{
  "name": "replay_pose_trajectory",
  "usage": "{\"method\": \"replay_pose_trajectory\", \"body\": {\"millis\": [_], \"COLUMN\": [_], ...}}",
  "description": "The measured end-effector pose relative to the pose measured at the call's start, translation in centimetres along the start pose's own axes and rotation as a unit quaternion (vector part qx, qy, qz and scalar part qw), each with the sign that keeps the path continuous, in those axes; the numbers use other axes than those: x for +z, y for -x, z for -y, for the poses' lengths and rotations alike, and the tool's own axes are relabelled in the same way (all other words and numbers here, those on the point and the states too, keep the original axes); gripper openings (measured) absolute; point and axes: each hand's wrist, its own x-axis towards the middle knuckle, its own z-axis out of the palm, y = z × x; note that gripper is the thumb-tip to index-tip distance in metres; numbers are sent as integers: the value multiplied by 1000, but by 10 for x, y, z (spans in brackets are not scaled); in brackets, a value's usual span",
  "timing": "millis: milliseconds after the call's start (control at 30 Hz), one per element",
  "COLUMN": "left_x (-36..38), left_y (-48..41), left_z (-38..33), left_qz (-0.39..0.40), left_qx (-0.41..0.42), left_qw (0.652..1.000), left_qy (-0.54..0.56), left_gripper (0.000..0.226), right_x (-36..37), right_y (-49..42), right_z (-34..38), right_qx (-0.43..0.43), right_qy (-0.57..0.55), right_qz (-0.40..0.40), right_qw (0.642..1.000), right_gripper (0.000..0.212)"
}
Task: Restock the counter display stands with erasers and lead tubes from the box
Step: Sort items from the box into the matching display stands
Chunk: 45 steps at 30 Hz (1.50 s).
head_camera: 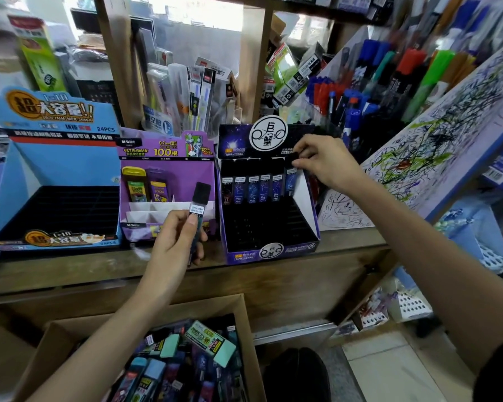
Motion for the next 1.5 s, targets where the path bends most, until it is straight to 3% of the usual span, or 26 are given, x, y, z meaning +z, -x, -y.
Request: {"method": "replay_pose_trajectory", "body": {"millis": [733, 833, 900, 967, 1067, 1133, 1267, 1333, 1400, 1500], "left_x": [9, 10, 11, 14, 23, 28, 26, 16, 3, -19], "left_y": [3, 1, 0, -2, -4, -4, -4, -6, -10, -15], "left_z": [-9, -13, -15, -16, -18, -19, -20, -19, -17, -12], "left_qz": [13, 21, 36, 48, 61, 70, 64, 34, -6, -62], "left_qx": [9, 17, 27, 39, 51, 47, 46, 72, 79, 118], "left_qw": [1000, 999, 999, 998, 997, 996, 997, 995, 984, 924], "left_qy": [19, 30, 27, 21, 20, 27, 15, -68, -158, -360], "left_gripper": [14, 13, 14, 15, 17, 18, 11, 9, 24, 43], "right_x": [10, 4, 5, 13, 38, 54, 67, 63, 54, 46], "right_y": [-9, 2, 18, 40, 62, 67, 63, 55, 44, 27], "right_z": [3, 14, 27, 48, 71, 78, 81, 78, 72, 63], "right_qx": [79, 54, 11, -3, -6, 0, 4, -1, -7, -24], "right_qy": [162, 200, 133, -52, -248, -327, -365, -366, -361, -305], "right_qz": [40, -6, -57, -37, 34, 27, 17, 7, -25, -62], "right_qw": [983, 978, 989, 998, 968, 945, 931, 930, 932, 950], "right_gripper": [31, 33, 27, 20, 9, 8, 17, 15, 11, 16]}}
